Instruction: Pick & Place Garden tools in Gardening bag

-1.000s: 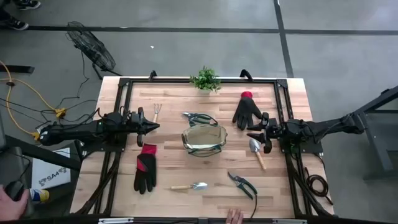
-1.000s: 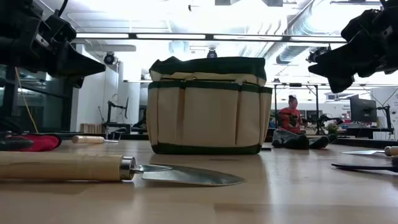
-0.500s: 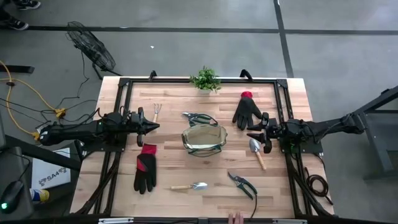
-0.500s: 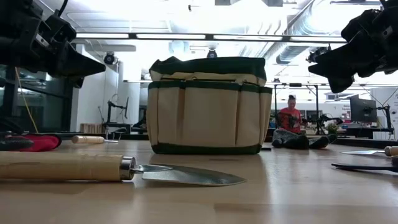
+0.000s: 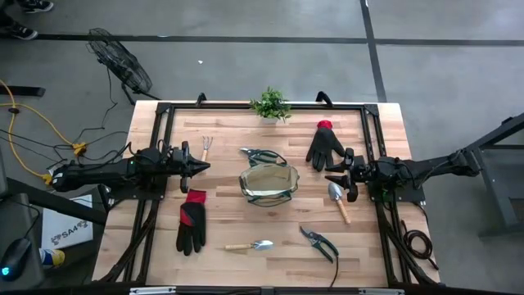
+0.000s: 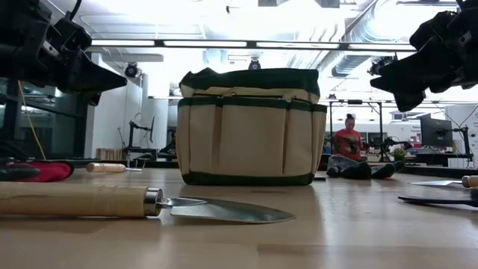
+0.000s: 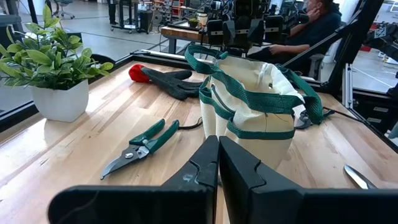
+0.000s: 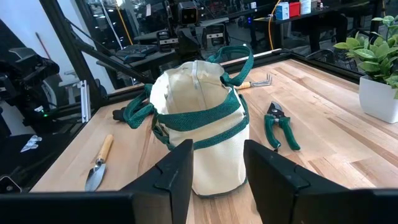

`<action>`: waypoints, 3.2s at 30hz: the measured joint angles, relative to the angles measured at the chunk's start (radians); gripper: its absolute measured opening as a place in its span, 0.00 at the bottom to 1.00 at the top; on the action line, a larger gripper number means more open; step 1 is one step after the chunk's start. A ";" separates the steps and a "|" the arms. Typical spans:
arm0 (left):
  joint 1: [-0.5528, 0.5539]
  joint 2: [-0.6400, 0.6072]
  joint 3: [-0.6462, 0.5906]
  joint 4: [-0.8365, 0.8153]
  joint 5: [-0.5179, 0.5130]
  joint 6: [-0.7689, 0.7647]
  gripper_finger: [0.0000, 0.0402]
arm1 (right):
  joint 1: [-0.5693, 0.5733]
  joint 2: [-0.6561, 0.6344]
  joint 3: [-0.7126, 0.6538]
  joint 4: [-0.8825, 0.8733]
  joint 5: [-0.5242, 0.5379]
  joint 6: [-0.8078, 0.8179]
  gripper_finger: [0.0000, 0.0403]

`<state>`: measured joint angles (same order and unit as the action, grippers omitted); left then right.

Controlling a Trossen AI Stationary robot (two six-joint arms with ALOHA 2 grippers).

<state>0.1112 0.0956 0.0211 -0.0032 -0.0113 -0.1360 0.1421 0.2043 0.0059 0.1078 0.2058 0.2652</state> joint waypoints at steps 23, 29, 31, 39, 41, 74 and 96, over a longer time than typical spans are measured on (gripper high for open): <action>0.000 0.000 0.000 0.000 0.000 0.000 0.03 | 0.000 0.000 0.000 0.000 -0.016 0.004 0.33; 0.000 0.000 0.000 0.000 0.000 0.000 0.03 | -0.001 0.000 0.000 0.046 0.064 0.368 0.33; 0.000 0.000 0.000 0.000 0.000 0.000 0.03 | -0.001 0.000 0.000 0.046 0.057 0.409 0.33; 0.000 0.000 0.000 0.000 0.000 0.000 0.03 | -0.014 0.000 0.000 0.092 0.055 0.403 0.33; 0.000 0.000 0.000 0.000 0.000 0.000 0.03 | -0.029 0.001 0.000 0.101 0.046 0.417 0.33; 0.000 0.000 0.000 0.000 0.000 0.000 0.03 | -0.118 0.354 0.141 0.080 -0.145 0.663 0.33; 0.000 0.000 0.000 0.000 0.000 0.000 0.03 | 0.064 0.354 0.144 0.174 -0.078 0.930 0.33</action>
<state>0.1109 0.0959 0.0210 -0.0029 -0.0113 -0.1364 0.2056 0.5579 0.1497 0.2814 0.1281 1.1949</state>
